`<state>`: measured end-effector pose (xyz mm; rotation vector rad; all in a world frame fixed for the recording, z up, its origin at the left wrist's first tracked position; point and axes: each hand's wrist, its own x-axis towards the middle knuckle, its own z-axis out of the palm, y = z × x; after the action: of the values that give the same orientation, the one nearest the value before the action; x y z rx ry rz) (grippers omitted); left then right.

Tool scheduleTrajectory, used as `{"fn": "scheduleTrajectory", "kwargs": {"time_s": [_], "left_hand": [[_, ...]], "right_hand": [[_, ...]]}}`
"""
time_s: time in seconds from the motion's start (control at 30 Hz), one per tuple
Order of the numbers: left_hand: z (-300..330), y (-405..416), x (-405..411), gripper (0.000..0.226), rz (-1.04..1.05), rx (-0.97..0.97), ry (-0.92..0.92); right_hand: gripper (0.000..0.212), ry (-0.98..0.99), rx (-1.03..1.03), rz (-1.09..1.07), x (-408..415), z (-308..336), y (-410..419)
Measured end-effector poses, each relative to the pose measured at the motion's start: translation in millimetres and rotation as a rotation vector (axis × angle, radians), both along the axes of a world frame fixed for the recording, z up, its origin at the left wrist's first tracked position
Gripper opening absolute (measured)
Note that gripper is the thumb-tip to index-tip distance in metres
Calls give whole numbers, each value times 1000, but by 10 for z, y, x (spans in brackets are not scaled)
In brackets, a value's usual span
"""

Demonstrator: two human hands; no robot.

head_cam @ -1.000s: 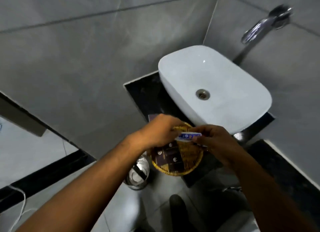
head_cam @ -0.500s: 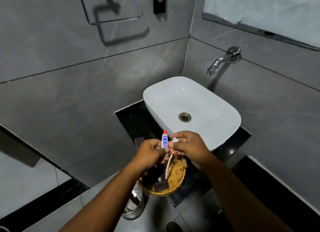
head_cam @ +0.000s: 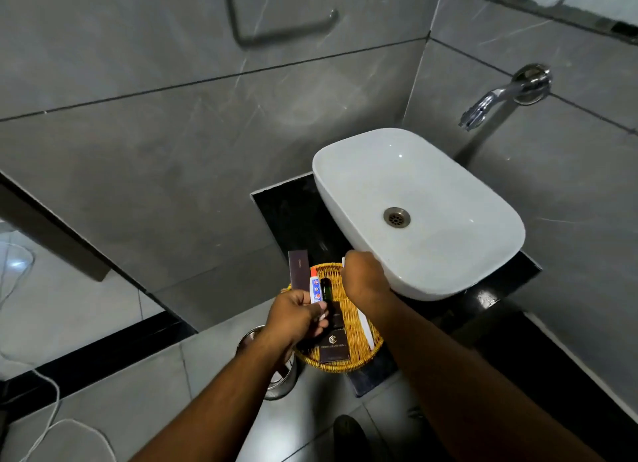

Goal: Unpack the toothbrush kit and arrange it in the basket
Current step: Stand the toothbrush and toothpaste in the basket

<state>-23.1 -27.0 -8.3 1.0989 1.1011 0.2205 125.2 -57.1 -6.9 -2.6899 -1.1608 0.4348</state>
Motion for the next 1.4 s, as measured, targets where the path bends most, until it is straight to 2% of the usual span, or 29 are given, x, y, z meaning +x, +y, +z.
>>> {"fn": "scheduleTrajectory", "kwargs": {"time_s": [0.13,0.37,0.47,0.53,0.63,0.73,0.83,1.0,1.17,1.27,1.4], "left_hand": [[-114,-37,29,9,37,-59,52],[-197,-37,176,9,24,-97,102],[-177,-6,236,5,-25,-61,134],[-157,-9,295,5,-50,-60,125],[-140,-50,395,2,-87,-84,116],[-167,-102,474,6,-105,-131,106],[-234,-155,513,14,-112,-151,106],[-278,-211,524,15,-119,-128,155],[-268,-191,547,20,-106,-30,231],[-284,-148,565,20,-120,15,276],[-289,-122,555,20,-212,103,317]], "right_hand": [[20,-13,-92,24,43,-111,64],[15,-24,-43,0,56,-210,-40],[14,-14,46,-49,73,-125,-103],[14,56,182,-137,95,-36,-215],[17,283,380,-223,16,58,-451],[20,467,311,-240,-142,34,-546],[24,542,259,-319,-174,-58,-527],[30,481,191,-379,-199,-227,-507],[19,320,53,-284,-268,-367,-451],[32,343,99,-336,-310,-422,-460],[19,384,161,-392,-313,-419,-515]]}}
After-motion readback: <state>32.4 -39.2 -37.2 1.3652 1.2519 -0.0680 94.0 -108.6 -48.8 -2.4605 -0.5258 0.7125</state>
